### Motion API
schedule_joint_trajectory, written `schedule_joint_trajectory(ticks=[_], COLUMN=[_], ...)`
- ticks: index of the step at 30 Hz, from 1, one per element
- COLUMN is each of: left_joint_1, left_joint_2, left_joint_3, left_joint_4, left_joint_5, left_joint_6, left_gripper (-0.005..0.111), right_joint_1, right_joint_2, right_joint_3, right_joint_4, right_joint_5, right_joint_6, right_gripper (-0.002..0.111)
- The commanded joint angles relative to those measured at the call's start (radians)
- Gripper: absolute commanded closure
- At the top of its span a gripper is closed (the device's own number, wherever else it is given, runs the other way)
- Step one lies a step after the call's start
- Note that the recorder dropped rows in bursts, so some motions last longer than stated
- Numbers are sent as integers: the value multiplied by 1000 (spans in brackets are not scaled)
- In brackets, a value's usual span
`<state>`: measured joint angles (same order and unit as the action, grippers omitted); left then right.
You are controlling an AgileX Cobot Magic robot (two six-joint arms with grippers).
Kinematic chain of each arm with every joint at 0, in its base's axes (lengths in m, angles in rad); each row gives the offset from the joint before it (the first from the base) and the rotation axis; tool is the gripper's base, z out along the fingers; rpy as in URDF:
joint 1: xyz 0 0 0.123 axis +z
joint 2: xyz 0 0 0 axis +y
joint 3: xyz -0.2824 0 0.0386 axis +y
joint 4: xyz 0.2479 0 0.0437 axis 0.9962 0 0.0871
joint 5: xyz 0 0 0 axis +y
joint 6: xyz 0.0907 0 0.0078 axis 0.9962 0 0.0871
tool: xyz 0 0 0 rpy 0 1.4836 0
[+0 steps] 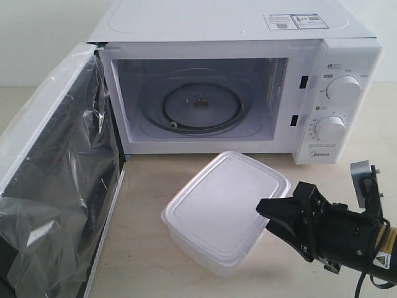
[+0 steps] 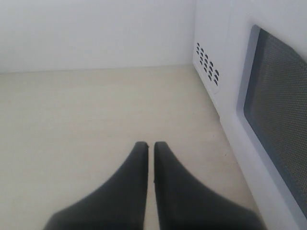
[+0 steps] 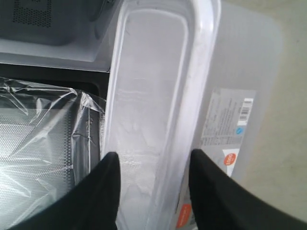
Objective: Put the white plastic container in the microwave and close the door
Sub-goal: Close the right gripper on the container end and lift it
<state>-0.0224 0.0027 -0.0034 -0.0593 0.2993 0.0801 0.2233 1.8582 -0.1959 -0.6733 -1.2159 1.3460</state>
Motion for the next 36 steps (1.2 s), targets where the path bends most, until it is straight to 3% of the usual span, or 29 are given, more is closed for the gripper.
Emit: schedule_joint_trajectory(ticks=[1,5,12,28,36], left_joint_1=[1,1,1,1,1], left_joint_2=[-3,-3,-3,-3,-3], left_joint_3=[3,3,3,3,3], left_joint_4=[-5,-5,-5,-5,-5], left_joint_5=[-3,-3,-3,-3,-3], left_joint_6=[-6,-6,-6,-6,-6], left_gripper=[102,102,102,102,102], right_joint_1=[-5,1,106,111,111], right_joint_2=[23,93,98,98,98], right_joint_3=[-4,-4,-47,-49,-75], right_joint_4=[-7,-9,60,138,140], right_joint_5=[-5,-5,-5,-5,-5], right_joint_6=[5,-14,-12,-16,-13], right_gripper=[68,68,68,68,99])
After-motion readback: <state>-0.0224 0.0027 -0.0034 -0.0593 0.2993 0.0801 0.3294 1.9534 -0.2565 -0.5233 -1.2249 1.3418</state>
